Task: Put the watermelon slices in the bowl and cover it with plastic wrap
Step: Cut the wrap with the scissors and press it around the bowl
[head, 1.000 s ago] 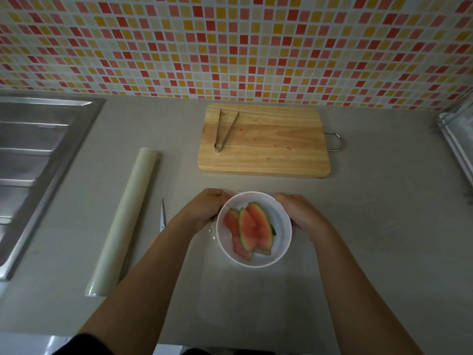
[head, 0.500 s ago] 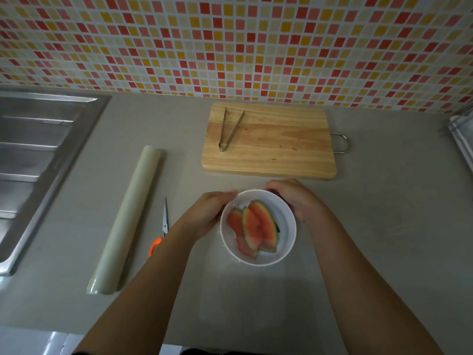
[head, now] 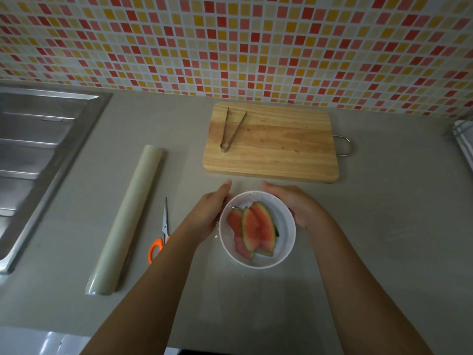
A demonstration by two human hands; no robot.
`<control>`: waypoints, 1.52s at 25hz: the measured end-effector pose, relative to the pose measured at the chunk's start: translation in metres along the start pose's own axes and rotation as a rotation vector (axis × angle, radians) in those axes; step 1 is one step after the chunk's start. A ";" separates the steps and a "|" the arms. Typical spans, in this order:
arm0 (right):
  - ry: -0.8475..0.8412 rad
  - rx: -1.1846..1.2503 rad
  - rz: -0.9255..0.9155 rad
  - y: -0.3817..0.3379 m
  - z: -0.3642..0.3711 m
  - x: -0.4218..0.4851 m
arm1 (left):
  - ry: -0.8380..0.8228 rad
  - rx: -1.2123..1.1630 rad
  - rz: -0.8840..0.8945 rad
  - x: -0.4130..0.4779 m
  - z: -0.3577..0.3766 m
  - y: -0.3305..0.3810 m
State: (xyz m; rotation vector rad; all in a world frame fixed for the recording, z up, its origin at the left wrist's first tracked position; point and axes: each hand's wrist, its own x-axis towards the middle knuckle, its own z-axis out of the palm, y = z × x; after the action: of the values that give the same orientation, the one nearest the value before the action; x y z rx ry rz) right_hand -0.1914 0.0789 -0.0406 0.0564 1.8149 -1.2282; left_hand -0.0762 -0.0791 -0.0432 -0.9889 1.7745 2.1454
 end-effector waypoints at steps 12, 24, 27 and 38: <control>0.028 0.323 -0.108 0.004 0.015 -0.006 | 0.207 0.017 0.233 0.001 0.020 0.005; 0.159 0.253 -0.329 0.001 0.016 -0.017 | 0.071 -0.092 0.209 0.000 0.008 0.009; 0.075 0.290 -0.304 0.000 0.014 -0.018 | 0.063 0.046 0.226 0.001 0.007 0.010; 0.218 0.349 -0.360 0.013 0.017 -0.010 | 0.267 0.177 0.384 0.009 0.016 0.004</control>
State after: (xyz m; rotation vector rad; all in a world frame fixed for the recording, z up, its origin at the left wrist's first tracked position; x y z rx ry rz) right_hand -0.1681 0.0770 -0.0441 0.0632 1.8244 -1.8490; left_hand -0.0910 -0.0675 -0.0439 -0.9936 2.4065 2.0839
